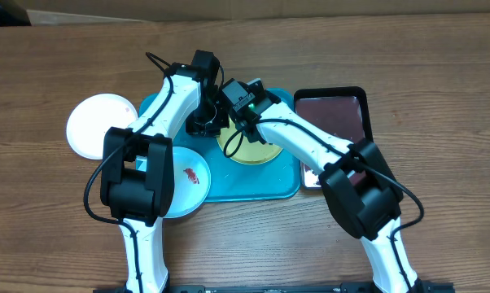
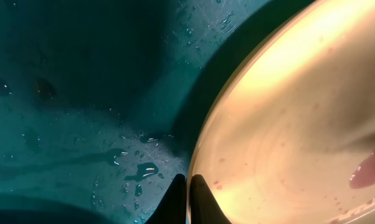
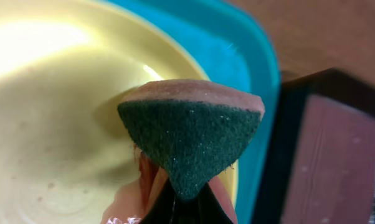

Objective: Clean dirty plates on tray and stack at the side
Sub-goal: 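Scrub the yellow plate's sauce with the sponge while left gripper holds plate, then drop the sponge into the black tray and lift the right gripper away, then lift the yellow plate by its rim with the left gripper, then tilt the yellow plate over the black tray with the left gripper to drain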

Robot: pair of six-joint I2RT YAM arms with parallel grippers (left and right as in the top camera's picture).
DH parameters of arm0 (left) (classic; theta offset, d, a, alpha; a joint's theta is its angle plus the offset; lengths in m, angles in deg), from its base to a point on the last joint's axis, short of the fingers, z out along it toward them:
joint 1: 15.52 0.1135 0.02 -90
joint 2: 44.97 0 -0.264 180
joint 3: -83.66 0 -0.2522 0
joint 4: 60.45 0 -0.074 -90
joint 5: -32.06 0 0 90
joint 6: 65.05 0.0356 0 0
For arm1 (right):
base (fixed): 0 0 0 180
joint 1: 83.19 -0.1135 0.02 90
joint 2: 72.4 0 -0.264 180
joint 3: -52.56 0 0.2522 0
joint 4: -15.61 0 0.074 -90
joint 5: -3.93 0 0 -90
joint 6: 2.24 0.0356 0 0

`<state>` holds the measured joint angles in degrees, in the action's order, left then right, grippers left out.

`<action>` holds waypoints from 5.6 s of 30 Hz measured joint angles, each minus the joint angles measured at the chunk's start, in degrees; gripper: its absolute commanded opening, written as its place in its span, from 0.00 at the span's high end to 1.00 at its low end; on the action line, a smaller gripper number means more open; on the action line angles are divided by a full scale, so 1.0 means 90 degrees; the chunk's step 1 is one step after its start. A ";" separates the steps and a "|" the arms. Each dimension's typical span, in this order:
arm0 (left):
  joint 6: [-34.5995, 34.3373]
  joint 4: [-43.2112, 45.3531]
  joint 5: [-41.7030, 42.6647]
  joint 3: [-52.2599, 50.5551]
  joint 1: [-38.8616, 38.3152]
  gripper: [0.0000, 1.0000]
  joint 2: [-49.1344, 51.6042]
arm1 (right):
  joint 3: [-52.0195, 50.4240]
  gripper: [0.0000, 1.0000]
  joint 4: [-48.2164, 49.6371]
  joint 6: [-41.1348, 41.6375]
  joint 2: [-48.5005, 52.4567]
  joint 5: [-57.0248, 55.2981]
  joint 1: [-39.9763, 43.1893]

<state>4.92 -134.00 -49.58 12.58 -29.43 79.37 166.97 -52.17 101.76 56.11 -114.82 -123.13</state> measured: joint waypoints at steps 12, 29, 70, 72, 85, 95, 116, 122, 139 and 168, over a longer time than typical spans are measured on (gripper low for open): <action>0.0000 -0.0019 0.0049 0.0000 0.0000 0.96 0.0000 | 0.0000 0.96 -0.0005 0.0352 0.0068 0.1015 0.0549; 0.0000 -0.0044 -0.0029 0.0000 0.0002 0.96 0.0000 | 0.0024 0.96 0.0063 0.0386 0.0075 0.2732 0.0801; -0.0109 0.0257 -0.0024 0.0000 0.0000 0.72 0.0000 | -0.0180 0.96 -0.1914 -0.1064 -0.0891 0.3949 0.3599; -0.0114 0.0277 -0.0024 0.0000 0.0000 0.72 0.0000 | -0.0430 0.88 -0.1705 -0.1061 -0.0891 0.3830 0.3599; -0.0121 0.0289 -0.0175 0.0000 -0.0129 0.71 0.0000 | -0.0398 0.49 -0.1727 -0.1061 -0.0891 0.3959 0.3689; -0.0534 0.0267 -0.0682 -0.0063 -0.0413 0.70 0.0000 | 0.0401 0.22 -0.1984 -0.0916 -0.0891 0.4039 0.4945; -0.0340 -0.0002 -0.0775 0.0702 -0.0126 0.96 -0.0029 | 0.0401 0.00 -0.1440 -0.0865 -0.0891 0.4044 0.5950; 0.0097 -0.0024 -0.0748 0.1681 0.0068 0.96 -0.0029 | 0.0401 0.00 -0.1202 -0.0867 -0.0891 0.4046 0.5950; 0.0464 0.1088 -0.0248 0.2052 -0.0974 0.96 -0.0027 | 0.0401 0.00 -0.1166 -0.0867 -0.0891 0.4046 0.5950; 0.0840 0.1290 -0.2171 0.2052 -0.2657 0.96 -0.0182 | 0.0401 0.00 -0.1166 -0.0867 -0.0891 0.4048 0.5950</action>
<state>12.48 -122.40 -69.12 31.04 -53.34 77.73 170.57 -62.66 93.96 48.09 -78.38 -69.59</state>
